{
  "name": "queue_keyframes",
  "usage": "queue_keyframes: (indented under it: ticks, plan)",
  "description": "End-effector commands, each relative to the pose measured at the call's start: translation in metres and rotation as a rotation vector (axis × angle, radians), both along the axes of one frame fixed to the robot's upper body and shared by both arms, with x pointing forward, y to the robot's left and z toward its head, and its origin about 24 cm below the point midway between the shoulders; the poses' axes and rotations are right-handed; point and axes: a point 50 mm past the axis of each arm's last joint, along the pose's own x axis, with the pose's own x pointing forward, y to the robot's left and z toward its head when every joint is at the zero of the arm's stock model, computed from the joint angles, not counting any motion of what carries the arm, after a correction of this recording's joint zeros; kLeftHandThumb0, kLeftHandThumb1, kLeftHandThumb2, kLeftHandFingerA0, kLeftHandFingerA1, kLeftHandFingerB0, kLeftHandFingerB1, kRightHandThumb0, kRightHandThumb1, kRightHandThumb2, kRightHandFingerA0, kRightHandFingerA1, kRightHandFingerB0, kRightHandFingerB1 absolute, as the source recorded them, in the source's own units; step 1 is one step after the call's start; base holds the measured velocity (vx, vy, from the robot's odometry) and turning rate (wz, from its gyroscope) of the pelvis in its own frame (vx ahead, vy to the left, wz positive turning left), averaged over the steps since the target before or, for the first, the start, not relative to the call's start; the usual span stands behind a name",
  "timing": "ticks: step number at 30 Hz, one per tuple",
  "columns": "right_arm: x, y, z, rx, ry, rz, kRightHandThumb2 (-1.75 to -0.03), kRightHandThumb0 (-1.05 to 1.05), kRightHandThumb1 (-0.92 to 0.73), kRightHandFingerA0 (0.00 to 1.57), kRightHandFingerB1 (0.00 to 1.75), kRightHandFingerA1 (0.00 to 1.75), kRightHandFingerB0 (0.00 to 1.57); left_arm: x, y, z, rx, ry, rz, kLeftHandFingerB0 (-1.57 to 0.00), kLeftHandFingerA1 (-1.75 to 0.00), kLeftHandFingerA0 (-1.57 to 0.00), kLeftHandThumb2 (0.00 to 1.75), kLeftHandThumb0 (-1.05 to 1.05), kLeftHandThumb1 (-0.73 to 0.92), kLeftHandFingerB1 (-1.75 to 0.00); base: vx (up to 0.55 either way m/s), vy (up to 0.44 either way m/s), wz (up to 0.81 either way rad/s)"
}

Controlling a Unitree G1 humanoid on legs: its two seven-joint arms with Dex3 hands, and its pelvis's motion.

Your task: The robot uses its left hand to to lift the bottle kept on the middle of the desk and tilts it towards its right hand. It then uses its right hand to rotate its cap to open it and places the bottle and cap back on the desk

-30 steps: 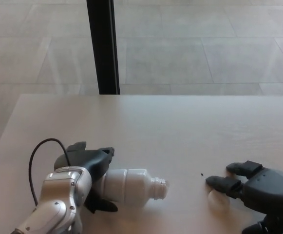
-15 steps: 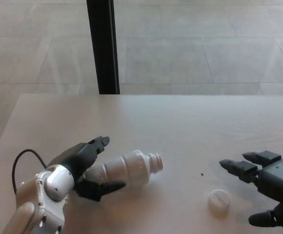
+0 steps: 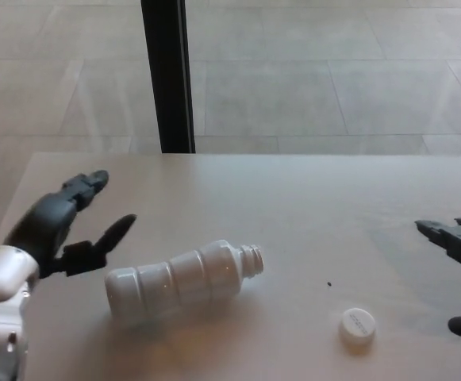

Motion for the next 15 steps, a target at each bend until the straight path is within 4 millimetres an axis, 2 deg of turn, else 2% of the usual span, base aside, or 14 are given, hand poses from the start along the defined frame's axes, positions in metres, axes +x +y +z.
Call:
queue_keyframes:
  ticks: [1,2,3,4,5,6,7,9,10,11,12,13,14,15]
  plan:
    - [-0.143,-0.207,0.081,0.779,-0.479,-0.848,-1.02,-1.05,-0.62,0.00,0.21,0.22,0.00,-0.143,0.193,0.010,-1.046,-0.555,0.581,0.00,-1.33,0.00,0.68,-1.05,0.71,-1.42,0.00,0.000,0.00]
    - [-0.159,-0.219,0.080,0.823,-0.545,-0.931,-0.98,-1.01,-0.61,0.00,0.19,0.18,0.05,-0.156,0.206,0.004,-1.038,-0.584,0.643,0.00,-1.47,0.00,0.67,-1.05,0.71,-1.48,0.00,0.000,0.00]
    - [-0.185,-0.234,0.076,0.849,-0.630,-1.059,-0.98,-0.98,-0.60,0.00,0.27,0.22,0.00,-0.180,0.224,-0.007,-1.025,-0.613,0.781,-0.01,-1.66,0.00,0.69,-1.05,0.74,-1.62,0.00,0.000,0.00]
    - [-0.195,-0.239,0.075,0.855,-0.658,-1.104,-0.98,-0.98,-0.60,0.00,0.27,0.22,0.00,-0.188,0.230,-0.011,-1.019,-0.621,0.832,-0.01,-1.66,0.00,0.69,-1.05,0.74,-1.62,0.00,0.000,0.00]
    - [-0.218,-0.249,0.067,0.880,-0.713,-1.234,-0.98,-1.04,-0.65,0.00,0.24,0.16,0.03,-0.212,0.240,-0.022,-0.990,-0.607,0.938,-0.02,-1.01,-0.12,1.11,-1.05,0.28,-0.94,0.00,0.000,0.00]
    - [-0.226,-0.252,0.064,0.878,-0.724,-1.268,-0.98,-0.98,-0.62,0.00,0.22,0.23,0.00,-0.220,0.243,-0.027,-0.990,-0.605,0.978,-0.01,-1.68,0.00,0.59,-1.05,0.91,-1.66,0.00,0.000,0.00]
    - [-0.240,-0.256,0.056,0.884,-0.755,-1.343,-0.91,-0.99,-0.61,0.00,0.37,0.16,0.09,-0.237,0.248,-0.038,-0.993,-0.600,1.069,-0.18,-1.21,-0.21,1.20,-1.05,0.69,-1.18,0.00,0.000,0.00]
    - [-0.250,-0.259,0.049,0.902,-0.791,-1.411,-0.91,-0.99,-0.61,0.00,0.37,0.16,0.09,-0.251,0.251,-0.048,-0.990,-0.594,1.140,-0.18,-1.21,-0.21,1.20,-1.05,0.69,-1.18,0.00,0.000,0.00]
    - [-0.259,-0.260,0.042,0.921,-0.812,-1.472,-0.76,-0.82,-0.55,0.00,0.39,0.00,0.00,-0.268,0.253,-0.059,-0.987,-0.604,1.216,-0.09,-1.20,-0.17,1.23,-1.05,0.66,-1.13,0.00,0.000,0.00]
    - [-0.266,-0.261,0.034,0.966,-0.818,-1.538,-0.94,-1.05,-0.63,0.00,0.37,0.13,0.08,-0.286,0.252,-0.071,-0.994,-0.621,1.294,-0.05,-1.19,-0.15,1.23,-1.05,0.67,-1.10,0.00,0.000,0.00]
    - [-0.267,-0.261,0.033,0.971,-0.818,-1.542,-0.94,-1.05,-0.63,0.00,0.37,0.13,0.08,-0.287,0.252,-0.072,-0.997,-0.623,1.299,-0.05,-1.19,-0.15,1.23,-1.05,0.67,-1.10,0.00,0.000,0.00]
    - [-0.274,-0.260,0.027,1.034,-0.853,-1.545,-0.77,-0.88,-0.53,0.00,0.35,0.00,0.00,-0.297,0.252,-0.080,-1.011,-0.635,1.366,-0.03,-1.17,-0.12,1.24,-1.05,0.68,-1.10,0.00,0.000,0.00]
    - [-0.282,-0.257,0.015,1.074,-0.859,-1.562,-0.92,-0.92,-0.55,0.00,0.32,0.28,0.00,-0.320,0.247,-0.098,-1.056,-0.664,1.495,0.00,-1.62,0.00,0.75,-1.05,0.92,-1.55,0.00,0.000,0.00]
    - [-0.286,-0.254,0.007,1.089,-0.853,-1.579,-0.91,-0.91,-0.54,0.00,0.32,0.29,0.00,-0.332,0.243,-0.108,-1.075,-0.665,1.588,0.00,-1.46,0.00,0.79,-1.05,0.92,-1.41,0.00,0.000,0.00]
